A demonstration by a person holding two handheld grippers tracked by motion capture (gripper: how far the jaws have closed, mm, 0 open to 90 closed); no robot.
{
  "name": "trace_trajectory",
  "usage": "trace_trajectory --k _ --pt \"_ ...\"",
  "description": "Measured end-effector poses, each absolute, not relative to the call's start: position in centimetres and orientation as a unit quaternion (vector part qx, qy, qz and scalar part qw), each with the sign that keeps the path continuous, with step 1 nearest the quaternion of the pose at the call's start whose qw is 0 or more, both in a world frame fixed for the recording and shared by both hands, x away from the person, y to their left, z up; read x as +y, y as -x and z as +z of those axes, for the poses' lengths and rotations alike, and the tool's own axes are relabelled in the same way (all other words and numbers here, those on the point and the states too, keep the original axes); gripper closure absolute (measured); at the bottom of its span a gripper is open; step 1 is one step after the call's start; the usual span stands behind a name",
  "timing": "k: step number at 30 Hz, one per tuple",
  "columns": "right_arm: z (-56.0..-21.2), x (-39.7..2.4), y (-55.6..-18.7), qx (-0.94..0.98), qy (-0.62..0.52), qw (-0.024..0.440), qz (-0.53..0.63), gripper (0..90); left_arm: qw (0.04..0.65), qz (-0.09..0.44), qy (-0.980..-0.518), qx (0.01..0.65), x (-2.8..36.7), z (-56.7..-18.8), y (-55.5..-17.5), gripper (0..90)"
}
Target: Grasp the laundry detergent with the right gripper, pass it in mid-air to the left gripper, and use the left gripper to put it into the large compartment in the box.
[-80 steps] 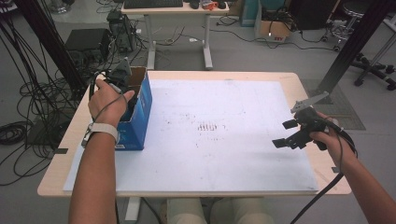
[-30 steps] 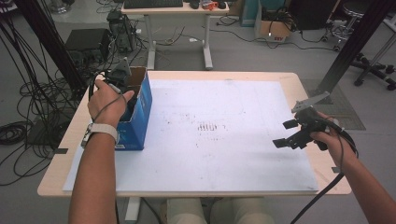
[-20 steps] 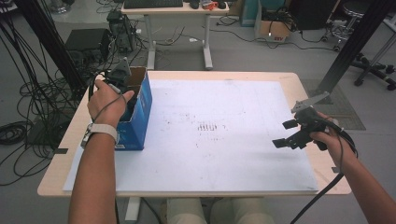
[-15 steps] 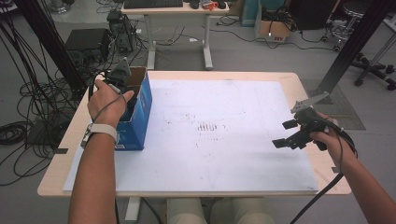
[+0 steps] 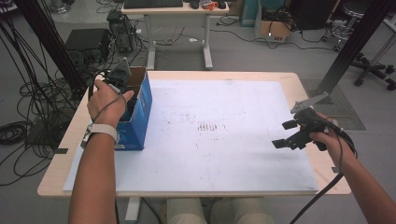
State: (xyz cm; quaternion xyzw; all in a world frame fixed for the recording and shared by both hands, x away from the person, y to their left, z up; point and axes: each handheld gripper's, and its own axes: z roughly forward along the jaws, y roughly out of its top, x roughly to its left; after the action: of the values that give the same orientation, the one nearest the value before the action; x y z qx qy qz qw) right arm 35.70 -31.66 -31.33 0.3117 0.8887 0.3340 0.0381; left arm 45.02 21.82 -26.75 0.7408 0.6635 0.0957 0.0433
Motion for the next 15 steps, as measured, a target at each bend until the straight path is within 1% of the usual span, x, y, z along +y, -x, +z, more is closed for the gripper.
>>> trace_trajectory --k 15 --pt "-31.38 -31.65 -35.65 0.889 -0.313 0.035 0.332 4.2 0.045 0.097 -0.739 0.665 21.87 -26.76 -44.97 37.1"
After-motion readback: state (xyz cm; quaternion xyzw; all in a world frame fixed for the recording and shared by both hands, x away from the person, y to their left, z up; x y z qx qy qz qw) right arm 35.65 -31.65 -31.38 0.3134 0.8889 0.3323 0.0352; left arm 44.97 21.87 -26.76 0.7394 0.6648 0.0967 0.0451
